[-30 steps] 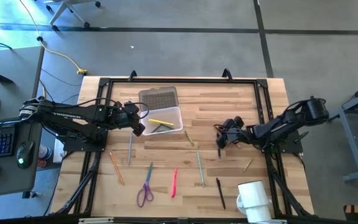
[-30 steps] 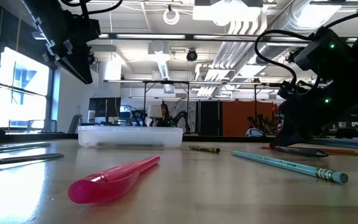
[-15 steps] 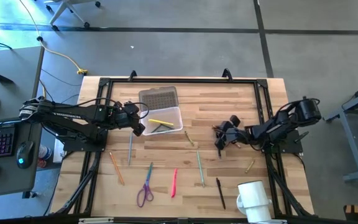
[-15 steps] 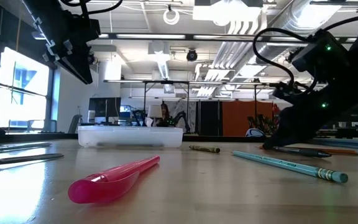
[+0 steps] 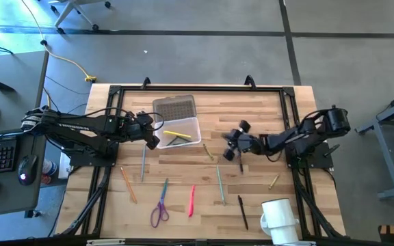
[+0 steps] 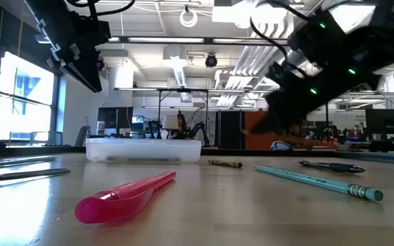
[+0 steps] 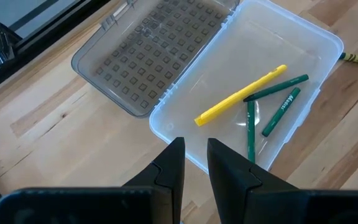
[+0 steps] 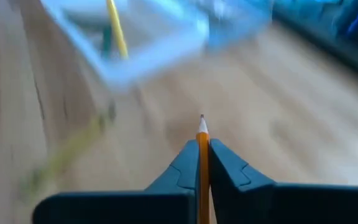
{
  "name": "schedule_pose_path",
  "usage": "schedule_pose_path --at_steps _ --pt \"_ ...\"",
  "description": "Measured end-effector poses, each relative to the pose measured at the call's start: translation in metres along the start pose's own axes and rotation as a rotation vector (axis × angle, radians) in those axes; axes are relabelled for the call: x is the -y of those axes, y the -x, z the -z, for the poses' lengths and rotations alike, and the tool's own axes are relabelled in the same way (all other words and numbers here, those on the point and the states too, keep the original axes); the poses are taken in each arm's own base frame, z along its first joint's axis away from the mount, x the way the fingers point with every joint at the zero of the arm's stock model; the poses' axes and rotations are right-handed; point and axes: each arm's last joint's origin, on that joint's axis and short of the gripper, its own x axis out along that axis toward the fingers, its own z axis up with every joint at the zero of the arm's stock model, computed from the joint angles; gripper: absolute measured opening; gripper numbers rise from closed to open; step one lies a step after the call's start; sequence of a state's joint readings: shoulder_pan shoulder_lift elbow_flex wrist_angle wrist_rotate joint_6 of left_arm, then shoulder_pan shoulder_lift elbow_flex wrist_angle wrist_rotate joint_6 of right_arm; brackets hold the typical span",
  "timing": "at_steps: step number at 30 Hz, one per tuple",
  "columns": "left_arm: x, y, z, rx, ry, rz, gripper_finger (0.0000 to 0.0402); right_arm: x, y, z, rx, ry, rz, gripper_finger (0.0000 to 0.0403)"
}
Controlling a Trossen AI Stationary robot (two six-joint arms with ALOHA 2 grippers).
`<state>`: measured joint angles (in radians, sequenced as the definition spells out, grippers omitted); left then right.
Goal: Pick & place school supplies into a supply box
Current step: Put the right orange pencil into the transparent supply box
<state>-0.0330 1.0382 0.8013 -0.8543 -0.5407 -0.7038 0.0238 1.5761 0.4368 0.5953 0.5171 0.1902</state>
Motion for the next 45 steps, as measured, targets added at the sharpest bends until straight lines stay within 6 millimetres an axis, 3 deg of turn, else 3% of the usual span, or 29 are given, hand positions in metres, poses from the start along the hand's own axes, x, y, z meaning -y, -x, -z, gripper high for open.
schedule_pose_path --at_steps 7,14,19,23,28,34,45 --pt "0.0 0.0 0.0 0.0 0.0 0.0 0.0104 -0.003 -0.03 -0.09 0.19 0.085 -0.099 0.0003" --pt "-0.001 0.007 -0.005 0.025 0.019 0.021 0.0104 -0.022 -0.097 -0.141 0.168 0.203 -0.236 0.0003" --pt "-0.001 0.009 -0.007 0.028 0.023 0.026 0.0104 -0.043 -0.157 -0.146 0.065 0.311 -0.319 0.0005" --pt "-0.001 0.009 -0.006 0.003 0.016 0.039 0.0104 -0.052 -0.194 -0.153 0.092 0.35 -0.363 0.0002" --pt "0.001 0.007 -0.005 -0.022 0.015 0.055 0.0104 -0.051 -0.231 -0.141 0.024 0.342 -0.377 0.0005" --pt "0.001 0.008 -0.005 -0.024 0.019 0.06 0.0104 -0.04 -0.248 -0.135 0.011 0.398 -0.382 0.0003" --pt "0.001 0.008 -0.006 -0.015 0.022 0.056 0.0104 -0.014 -0.256 -0.131 -0.033 0.352 -0.431 0.0032"
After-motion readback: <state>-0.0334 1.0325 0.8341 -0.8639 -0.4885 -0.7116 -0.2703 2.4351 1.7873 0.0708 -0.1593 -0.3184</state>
